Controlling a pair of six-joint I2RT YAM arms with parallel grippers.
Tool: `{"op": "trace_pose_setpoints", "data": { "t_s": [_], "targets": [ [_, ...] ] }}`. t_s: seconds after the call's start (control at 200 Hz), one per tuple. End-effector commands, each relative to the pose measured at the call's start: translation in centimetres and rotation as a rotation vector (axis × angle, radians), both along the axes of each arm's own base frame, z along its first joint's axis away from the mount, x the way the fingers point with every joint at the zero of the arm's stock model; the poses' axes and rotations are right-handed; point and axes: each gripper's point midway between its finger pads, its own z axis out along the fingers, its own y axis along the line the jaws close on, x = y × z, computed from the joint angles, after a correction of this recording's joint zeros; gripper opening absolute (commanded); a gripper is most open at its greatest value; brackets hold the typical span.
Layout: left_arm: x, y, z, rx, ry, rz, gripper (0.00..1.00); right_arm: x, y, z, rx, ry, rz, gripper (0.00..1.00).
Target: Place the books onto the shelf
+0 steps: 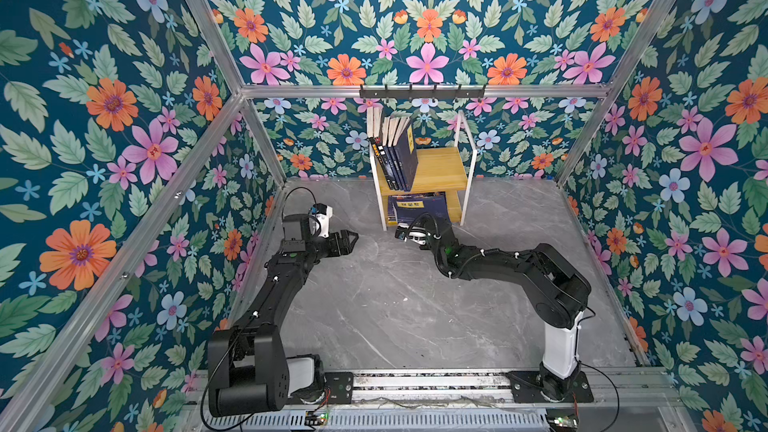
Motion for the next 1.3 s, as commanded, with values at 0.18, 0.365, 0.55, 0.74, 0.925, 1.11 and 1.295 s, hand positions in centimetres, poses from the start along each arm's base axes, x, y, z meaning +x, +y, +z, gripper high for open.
{"op": "trace_pose_setpoints", "data": {
  "t_s": [0.18,0.365,0.55,0.74,0.925,1.11,1.295],
  "targets": [
    [0.2,0.2,-0.3,0.025,-0.019,-0.005,0.87,0.6,0.5,-0.8,-0.005,0.052,0.018,0.0],
    [0.2,0.1,-0.2,0.013,-0.02,-0.007,0.87,1.2,0.9,-1.2,-0.016,0.122,0.026,0.0],
    [0.2,0.2,-0.1,0.017,-0.019,-0.006,0.87,2.3,0.7,-1.7,-0.019,0.167,-0.003,0.0],
    [0.2,0.3,-0.3,0.023,-0.02,0.0,0.88,2.9,1.3,-1.5,-0.005,0.192,0.009,0.02],
    [0.2,0.3,-0.1,0.02,-0.027,-0.002,0.88,3.8,0.9,-1.5,0.007,0.213,0.001,0.04],
    [0.1,0.3,-0.1,0.03,-0.038,-0.006,0.88,3.0,1.4,-1.5,0.023,0.266,0.042,0.16],
    [0.1,0.4,-0.1,0.023,-0.032,0.0,0.89,1.6,1.7,-1.3,0.054,0.341,0.072,0.41]
  ]
}}
